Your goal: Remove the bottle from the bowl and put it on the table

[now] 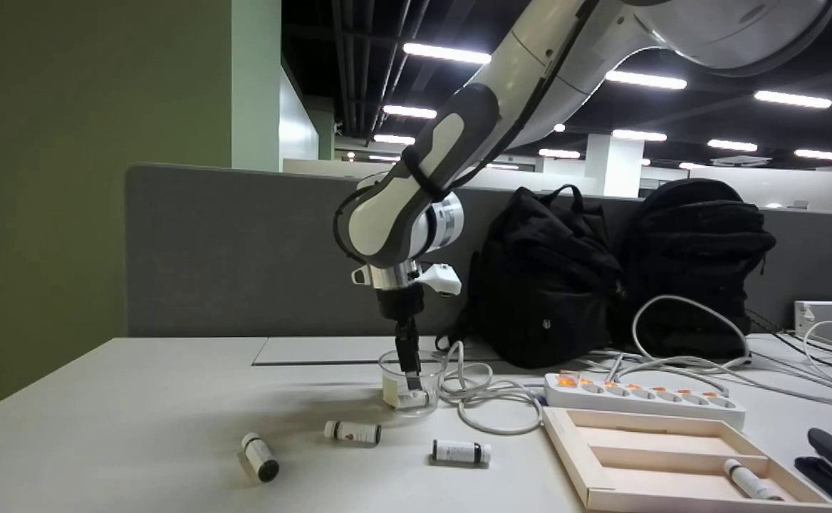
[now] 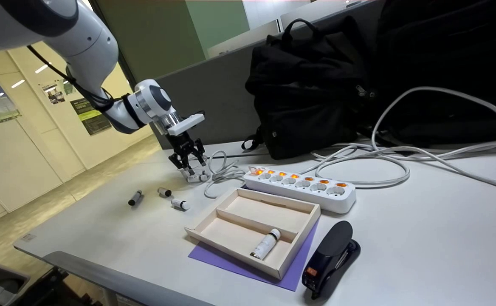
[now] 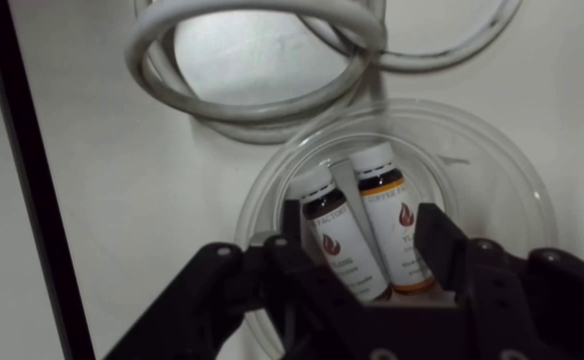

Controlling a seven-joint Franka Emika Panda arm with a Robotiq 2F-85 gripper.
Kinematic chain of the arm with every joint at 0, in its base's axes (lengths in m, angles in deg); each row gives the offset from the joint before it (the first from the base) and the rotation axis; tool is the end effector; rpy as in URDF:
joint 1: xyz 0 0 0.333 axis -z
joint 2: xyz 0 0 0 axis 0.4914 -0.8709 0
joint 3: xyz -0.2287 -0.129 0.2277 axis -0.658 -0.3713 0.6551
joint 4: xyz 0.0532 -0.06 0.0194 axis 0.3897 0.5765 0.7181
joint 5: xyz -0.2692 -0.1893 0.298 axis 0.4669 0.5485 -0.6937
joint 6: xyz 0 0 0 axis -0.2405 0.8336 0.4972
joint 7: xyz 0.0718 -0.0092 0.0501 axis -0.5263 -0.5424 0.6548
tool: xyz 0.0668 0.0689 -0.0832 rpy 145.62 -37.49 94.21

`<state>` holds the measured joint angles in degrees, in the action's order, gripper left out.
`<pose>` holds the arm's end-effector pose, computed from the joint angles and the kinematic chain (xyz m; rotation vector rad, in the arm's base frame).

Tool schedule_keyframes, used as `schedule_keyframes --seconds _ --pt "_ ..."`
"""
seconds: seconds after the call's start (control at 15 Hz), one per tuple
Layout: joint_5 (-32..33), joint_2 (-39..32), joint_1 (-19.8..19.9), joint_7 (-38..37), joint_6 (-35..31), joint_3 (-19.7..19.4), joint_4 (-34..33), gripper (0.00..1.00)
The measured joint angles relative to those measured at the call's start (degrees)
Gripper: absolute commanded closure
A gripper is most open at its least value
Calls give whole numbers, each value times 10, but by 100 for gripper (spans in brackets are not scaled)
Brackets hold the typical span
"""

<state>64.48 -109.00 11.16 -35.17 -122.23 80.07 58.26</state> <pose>0.7268 0.3143 0.0656 2.2872 1.9031 -0.1940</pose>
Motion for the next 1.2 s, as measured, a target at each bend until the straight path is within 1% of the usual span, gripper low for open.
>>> schedule_keyframes --seconds 0.4,0.67,0.93,1.2 --pt "-4 -6 5 60 -23 15 1 12" --pt "-25 -7 21 82 -48 27 8 12" --pt "-68 -6 42 83 -75 37 17 12" --pt "-91 -5 49 67 -97 35 25 12"
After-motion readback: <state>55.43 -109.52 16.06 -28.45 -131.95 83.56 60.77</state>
